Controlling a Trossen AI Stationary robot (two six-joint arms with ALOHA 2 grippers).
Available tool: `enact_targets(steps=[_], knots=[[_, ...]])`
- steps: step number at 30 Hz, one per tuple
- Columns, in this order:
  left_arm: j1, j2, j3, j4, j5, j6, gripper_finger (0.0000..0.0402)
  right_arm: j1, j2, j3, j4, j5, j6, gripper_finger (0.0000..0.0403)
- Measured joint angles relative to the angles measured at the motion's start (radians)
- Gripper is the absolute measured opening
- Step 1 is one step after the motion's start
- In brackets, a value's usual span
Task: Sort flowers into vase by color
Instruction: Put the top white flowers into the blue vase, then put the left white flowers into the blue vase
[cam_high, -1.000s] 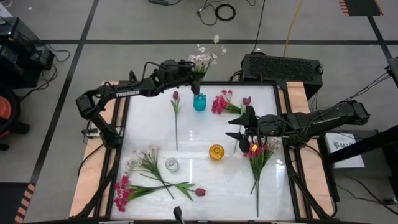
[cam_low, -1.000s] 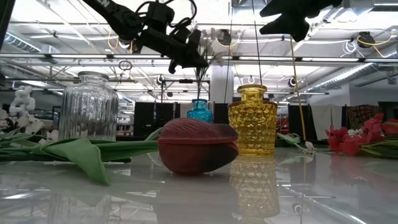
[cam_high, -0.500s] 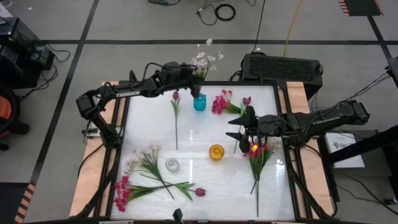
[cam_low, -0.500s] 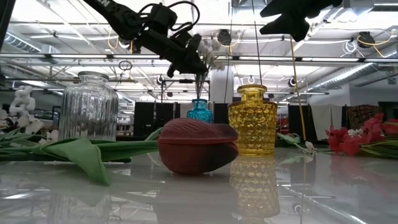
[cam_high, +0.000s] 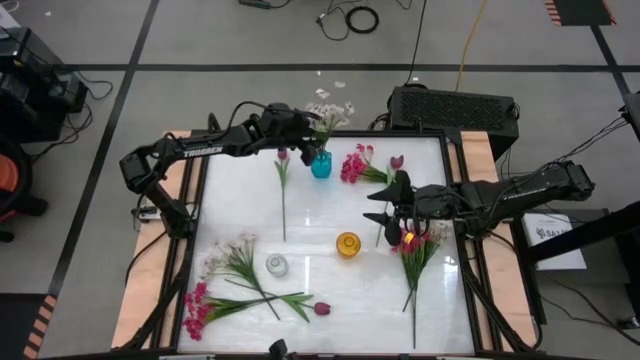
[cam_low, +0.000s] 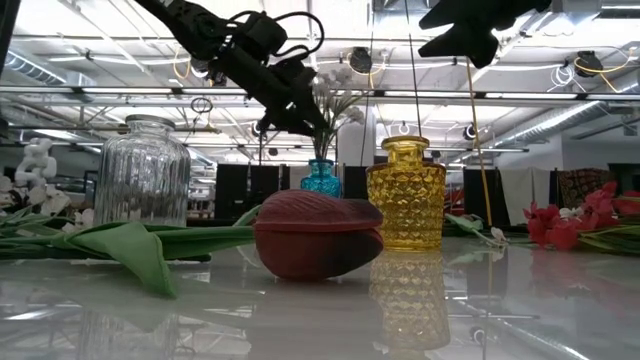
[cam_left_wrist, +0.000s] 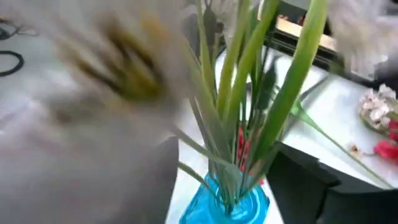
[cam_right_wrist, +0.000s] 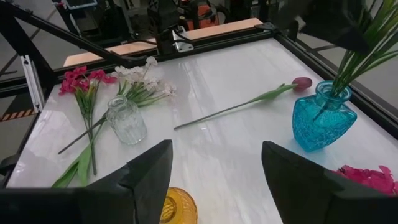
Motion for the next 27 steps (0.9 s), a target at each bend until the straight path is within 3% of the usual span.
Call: enact_targets(steps=[7,17,23,27], knots=[[0.000,-0.090,0.000,-0.141,0.004,0.024,0.0304,0.000,0.000,0.000,-0.019,0.000,-0.002,0.0239],[-0.035,-0.231,0.001,-0.427,0.008,-0.015,0.0305,0.000,0.000,0.000,-0.023,0.000,0.013,0.0239],[-0.149,-0.276,-0.069,-0.473,0.006,-0.081,0.0306,0.000,0.000,0.000,-0.027,0.000,0.023,0.0239],[-0.249,-0.317,-0.133,-0.465,-0.062,-0.150,0.0306,0.000,0.000,0.000,-0.033,0.000,0.041,0.0239]])
